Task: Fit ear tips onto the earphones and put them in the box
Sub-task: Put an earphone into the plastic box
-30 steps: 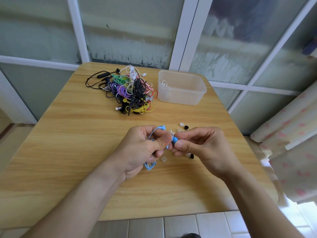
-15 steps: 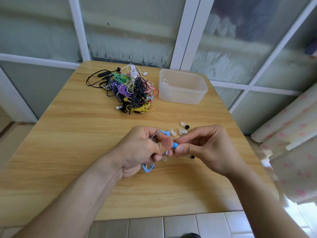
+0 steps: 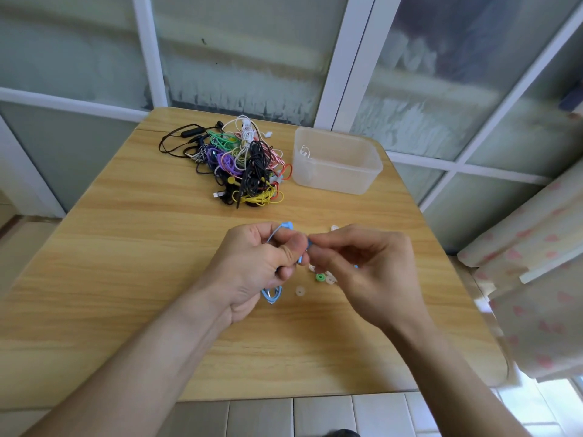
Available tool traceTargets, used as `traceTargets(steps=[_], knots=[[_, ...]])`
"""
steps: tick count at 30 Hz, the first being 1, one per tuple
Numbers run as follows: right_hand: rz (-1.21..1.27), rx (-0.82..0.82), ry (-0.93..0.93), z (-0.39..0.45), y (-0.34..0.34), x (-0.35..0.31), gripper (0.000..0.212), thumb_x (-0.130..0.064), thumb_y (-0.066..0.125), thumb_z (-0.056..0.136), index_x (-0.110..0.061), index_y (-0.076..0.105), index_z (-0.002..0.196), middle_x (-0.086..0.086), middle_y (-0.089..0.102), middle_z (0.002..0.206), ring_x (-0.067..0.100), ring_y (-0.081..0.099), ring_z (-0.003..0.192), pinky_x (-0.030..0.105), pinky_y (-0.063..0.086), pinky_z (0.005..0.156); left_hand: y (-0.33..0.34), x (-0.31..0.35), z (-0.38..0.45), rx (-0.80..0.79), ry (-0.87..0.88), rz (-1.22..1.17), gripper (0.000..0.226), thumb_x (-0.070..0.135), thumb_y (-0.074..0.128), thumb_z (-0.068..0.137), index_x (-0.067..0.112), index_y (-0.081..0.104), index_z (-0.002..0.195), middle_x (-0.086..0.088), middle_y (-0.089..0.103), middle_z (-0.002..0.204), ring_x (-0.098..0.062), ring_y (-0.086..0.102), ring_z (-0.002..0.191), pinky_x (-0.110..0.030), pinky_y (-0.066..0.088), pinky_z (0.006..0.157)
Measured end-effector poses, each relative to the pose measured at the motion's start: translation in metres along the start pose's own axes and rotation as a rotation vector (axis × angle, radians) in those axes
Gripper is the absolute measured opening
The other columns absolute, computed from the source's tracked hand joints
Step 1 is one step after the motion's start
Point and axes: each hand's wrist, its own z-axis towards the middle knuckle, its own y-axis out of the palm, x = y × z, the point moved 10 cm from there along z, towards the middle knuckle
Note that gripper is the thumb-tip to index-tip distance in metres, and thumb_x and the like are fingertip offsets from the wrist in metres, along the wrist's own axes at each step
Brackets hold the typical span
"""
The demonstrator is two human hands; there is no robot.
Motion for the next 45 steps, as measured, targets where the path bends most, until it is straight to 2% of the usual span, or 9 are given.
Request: traceTargets(steps=[4,10,15,19,26,32,38,41,45], knots=[[0.363,-0.039,0.336,-0.003,0.009,0.025,0.007,0.004,0.073,0.079,0.001,0.075,0.084,0.01,0.069,0.062,0.017,0.061,0.052,0.015,0.043,0.047,-0.003,0.021,-0.003,0.042,0.24,0.183,0.004,0.002,0.069,0.082,0.003,0.066,0.082,0.003,0.06,0.055,-0.009,0.043,0.042,-0.016,0.036,0.043],[0.73,-0.146,0.686,-0.014,0.039,0.047,0.041,-0.004,0.064,0.068,0.013,0.065,0.105,0.009,0.062,0.065,0.011,0.055,0.051,0.018,0.048,0.047,0.009,0.051,-0.016,0.038,0.568,0.388,0.012,0.012,0.076,0.072,0.018,0.066,0.069,0.014,0.06,0.051,0.003,0.051,0.047,-0.009,0.039,0.052],[0.627,-0.162,0.465,-0.006,0.025,0.035,0.019,-0.009,0.069,0.073,0.0,0.077,0.088,0.011,0.069,0.073,0.016,0.062,0.06,0.021,0.053,0.056,0.003,0.052,-0.013,0.058,0.562,0.419,0.01,0.011,0.076,0.074,0.018,0.068,0.073,0.014,0.056,0.048,0.0,0.047,0.047,-0.012,0.038,0.051],[0.372,-0.106,0.229,-0.001,0.004,0.025,0.024,-0.009,0.071,0.076,0.002,0.073,0.097,0.014,0.074,0.078,0.021,0.067,0.065,0.028,0.057,0.061,0.003,0.04,-0.008,0.032,0.449,0.296,0.02,0.025,0.072,0.068,0.009,0.069,0.079,0.003,0.056,0.051,-0.006,0.046,0.043,-0.013,0.036,0.044],[0.196,-0.026,0.027,0.0,-0.005,0.008,0.013,-0.008,0.074,0.078,-0.01,0.074,0.09,0.002,0.076,0.077,0.016,0.07,0.063,0.023,0.055,0.06,0.008,0.018,0.0,-0.031,0.25,0.106,0.021,0.019,0.07,0.076,0.001,0.068,0.088,-0.014,0.056,0.061,-0.009,0.042,0.042,-0.017,0.033,0.038],[0.197,-0.028,0.01,0.002,-0.006,0.007,0.01,-0.009,0.074,0.077,-0.008,0.074,0.087,0.006,0.076,0.075,0.033,0.068,0.064,0.034,0.058,0.061,0.012,0.012,-0.001,-0.074,0.185,0.067,0.011,0.01,0.066,0.084,0.001,0.066,0.088,-0.003,0.064,0.06,-0.008,0.042,0.043,-0.016,0.032,0.038],[0.353,-0.042,0.128,0.002,-0.001,0.019,0.02,-0.01,0.074,0.075,0.004,0.07,0.088,0.017,0.073,0.076,0.024,0.068,0.065,0.029,0.055,0.059,0.01,0.016,-0.001,-0.048,0.221,0.059,0.029,0.021,0.069,0.073,-0.002,0.066,0.091,0.001,0.057,0.053,-0.009,0.044,0.043,-0.017,0.033,0.038],[0.434,-0.053,0.182,0.0,0.004,0.024,0.022,-0.012,0.072,0.074,0.004,0.068,0.09,0.011,0.071,0.073,0.017,0.065,0.063,0.021,0.049,0.056,0.009,0.016,-0.001,-0.042,0.223,0.048,0.03,0.022,0.07,0.071,0.0,0.067,0.09,-0.001,0.056,0.054,-0.01,0.044,0.044,-0.017,0.033,0.038],[0.379,-0.051,0.132,0.0,0.003,0.021,0.017,-0.009,0.073,0.075,-0.001,0.072,0.091,0.009,0.074,0.078,0.02,0.065,0.067,0.025,0.053,0.061,0.008,0.012,0.0,-0.061,0.173,0.027,0.026,0.021,0.069,0.073,0.001,0.066,0.089,-0.005,0.05,0.05,-0.009,0.039,0.039,-0.018,0.029,0.038]])
